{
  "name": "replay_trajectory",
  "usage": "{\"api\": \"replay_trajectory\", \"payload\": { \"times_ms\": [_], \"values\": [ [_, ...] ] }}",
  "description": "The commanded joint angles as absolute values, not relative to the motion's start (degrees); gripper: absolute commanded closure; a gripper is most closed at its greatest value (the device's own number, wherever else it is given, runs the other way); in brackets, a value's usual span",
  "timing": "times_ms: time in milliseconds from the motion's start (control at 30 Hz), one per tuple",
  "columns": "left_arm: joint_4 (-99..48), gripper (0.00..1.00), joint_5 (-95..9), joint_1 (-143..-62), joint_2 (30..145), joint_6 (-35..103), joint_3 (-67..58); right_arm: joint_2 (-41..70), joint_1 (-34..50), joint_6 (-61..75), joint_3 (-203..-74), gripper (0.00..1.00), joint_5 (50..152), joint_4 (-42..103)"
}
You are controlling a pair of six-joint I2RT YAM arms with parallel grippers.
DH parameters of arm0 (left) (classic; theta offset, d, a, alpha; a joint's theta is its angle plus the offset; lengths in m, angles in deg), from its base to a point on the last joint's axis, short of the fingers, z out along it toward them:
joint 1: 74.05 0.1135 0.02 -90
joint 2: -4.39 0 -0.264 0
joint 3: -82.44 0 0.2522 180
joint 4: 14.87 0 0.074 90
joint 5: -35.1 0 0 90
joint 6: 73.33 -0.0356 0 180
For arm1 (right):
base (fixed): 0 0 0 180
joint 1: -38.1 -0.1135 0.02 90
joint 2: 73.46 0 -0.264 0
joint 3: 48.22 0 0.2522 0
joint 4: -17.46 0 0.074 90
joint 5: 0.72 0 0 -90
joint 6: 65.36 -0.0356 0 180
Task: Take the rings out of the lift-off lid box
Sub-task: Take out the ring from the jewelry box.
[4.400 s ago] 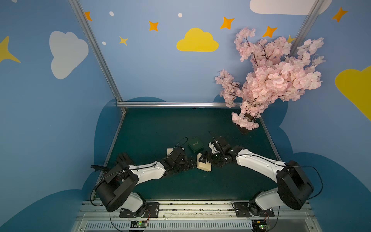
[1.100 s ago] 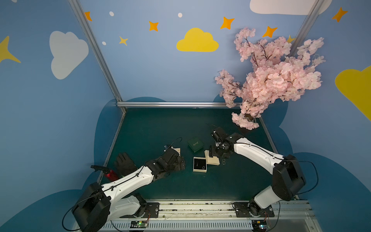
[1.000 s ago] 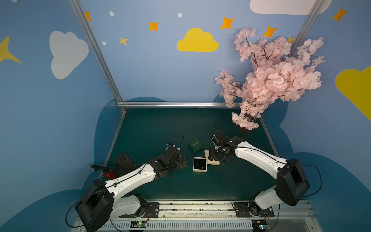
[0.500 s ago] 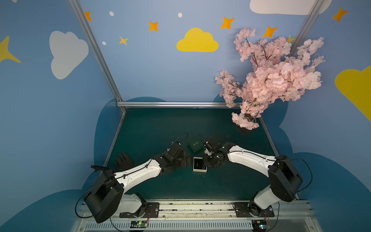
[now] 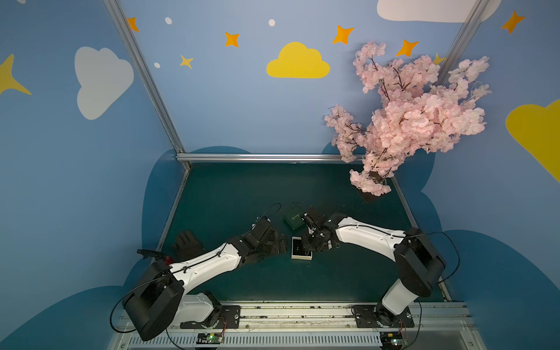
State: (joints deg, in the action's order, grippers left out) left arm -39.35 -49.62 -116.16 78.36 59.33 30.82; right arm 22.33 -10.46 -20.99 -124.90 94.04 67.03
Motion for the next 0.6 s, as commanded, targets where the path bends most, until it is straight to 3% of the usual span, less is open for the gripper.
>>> {"api": "replay_trajectory", "payload": {
  "times_ms": [0,567],
  "values": [
    [-39.8,0.02,-50.5,-116.0,77.3,59.3,31.0,23.9,-11.5,-20.6,-127.5,0.74,90.2,70.8],
    [-39.8,0.02,-49.6,-116.0,78.1,59.3,30.8,25.2,-12.2,-21.1,-127.5,0.76,88.0,71.5]
  ]
}}
